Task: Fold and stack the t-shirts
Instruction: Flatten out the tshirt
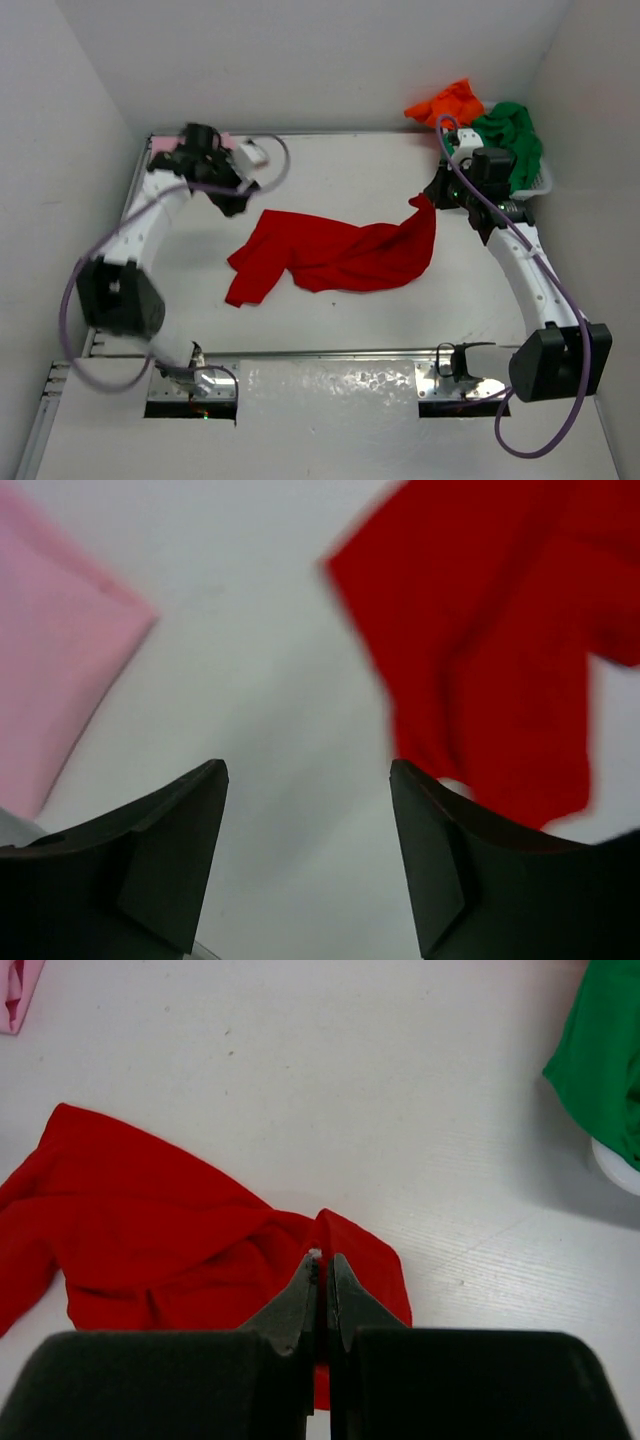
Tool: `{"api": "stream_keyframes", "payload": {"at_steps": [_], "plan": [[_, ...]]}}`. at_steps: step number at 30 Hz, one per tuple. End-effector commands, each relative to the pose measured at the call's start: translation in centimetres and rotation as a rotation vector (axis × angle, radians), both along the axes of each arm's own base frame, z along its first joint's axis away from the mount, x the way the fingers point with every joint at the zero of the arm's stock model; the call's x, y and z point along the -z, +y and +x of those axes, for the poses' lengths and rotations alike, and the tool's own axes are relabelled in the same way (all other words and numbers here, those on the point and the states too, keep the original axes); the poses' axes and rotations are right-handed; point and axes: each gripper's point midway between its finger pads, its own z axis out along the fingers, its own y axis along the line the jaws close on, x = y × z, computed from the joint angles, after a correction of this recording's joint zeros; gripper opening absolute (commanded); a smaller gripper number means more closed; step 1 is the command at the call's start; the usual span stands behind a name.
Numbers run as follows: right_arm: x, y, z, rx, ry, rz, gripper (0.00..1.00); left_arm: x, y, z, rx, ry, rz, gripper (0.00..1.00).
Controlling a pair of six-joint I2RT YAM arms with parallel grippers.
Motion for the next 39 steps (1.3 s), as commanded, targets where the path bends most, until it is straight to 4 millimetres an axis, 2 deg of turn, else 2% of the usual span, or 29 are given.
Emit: {"api": "stream_keyframes", "payload": {"at_steps": [1, 3, 4, 6, 7, 8, 11, 14, 16, 18, 19, 21, 22, 23, 25, 26, 28, 29, 31, 35, 39], "plan": [[-0.8, 0.0, 0.0, 0.003, -0.058, 0.012, 0.00, 2.3, -7.2, -10.9, 0.381, 0.019, 0.128, 0.66], [-0.6, 0.1, -0.3, -0.001, -0.053, 0.021, 0.00, 4.1, -7.2, -13.3, 0.353, 0.058, 0.157, 0.69], [-0.6, 0.3, -0.5, -0.008, -0.057, 0.027, 0.00, 6.1, -7.2, -15.0, 0.353, 0.112, 0.155, 0.72], [-0.8, 0.3, -0.7, -0.012, -0.065, 0.024, 0.00, 7.5, -7.3, -15.0, 0.285, 0.120, 0.144, 0.77], [-0.8, 0.2, -0.9, -0.010, -0.064, 0.020, 0.00, 8.9, -6.9, -15.5, 0.263, 0.137, 0.168, 0.78], [-0.8, 0.2, -1.0, -0.011, -0.062, 0.019, 0.00, 9.2, -6.3, -14.2, 0.208, 0.089, 0.205, 0.79], [-0.6, 0.2, -1.5, -0.010, -0.060, 0.023, 0.00, 10.8, -5.1, -13.8, 0.171, 0.069, 0.257, 0.81], [-0.4, 0.1, -1.9, 0.000, -0.058, 0.023, 0.00, 12.9, -4.7, -15.0, 0.188, 0.117, 0.272, 0.82], [-0.1, -0.1, -2.1, 0.007, -0.052, 0.017, 0.00, 14.7, -4.4, -15.8, 0.189, 0.169, 0.287, 0.82], [0.4, -0.2, -2.4, 0.013, -0.040, 0.013, 0.00, 15.9, -4.2, -15.9, 0.176, 0.195, 0.296, 0.73], [0.5, -0.5, -2.3, 0.024, -0.038, 0.005, 0.00, 15.5, -4.3, -15.5, 0.168, 0.193, 0.294, 0.52], [0.3, -0.7, -2.3, 0.031, -0.038, -0.011, 0.00, 14.3, -4.5, -14.9, 0.158, 0.178, 0.285, 0.21], [0.3, -0.9, -2.2, 0.032, -0.037, -0.025, 0.00, 13.4, -4.1, -14.6, 0.145, 0.170, 0.290, 0.00], [-0.1, -1.2, -2.0, 0.043, -0.036, -0.039, 0.00, 11.6, -3.9, -13.1, 0.115, 0.125, 0.277, 0.00], [-0.9, -1.5, -1.6, 0.048, -0.049, -0.055, 0.00, 8.8, -2.8, -11.9, 0.081, 0.075, 0.249, 0.00], [-1.0, -1.5, -1.3, 0.049, -0.048, -0.057, 0.00, 6.4, -2.8, -10.4, 0.065, 0.015, 0.229, 0.00], [-2.2, -1.4, -0.7, 0.047, -0.074, -0.056, 0.00, 3.8, -1.7, -9.2, 0.024, -0.040, 0.198, 0.00], [-2.3, -1.4, -0.5, 0.048, -0.073, -0.058, 0.00, 1.3, -1.4, -8.1, 0.007, -0.102, 0.181, 0.00], [-3.4, -1.5, -0.2, 0.050, -0.095, -0.060, 0.00, -1.2, -0.7, -7.2, -0.011, -0.157, 0.173, 0.00], [-4.6, -1.8, -0.3, 0.051, -0.115, -0.087, 0.00, -4.6, -0.3, -7.4, -0.008, -0.230, 0.181, 0.00], [-5.6, -2.7, -0.9, 0.068, -0.134, -0.137, 0.00, -6.6, -0.4, -8.4, 0.018, -0.254, 0.179, 0.00]]}}
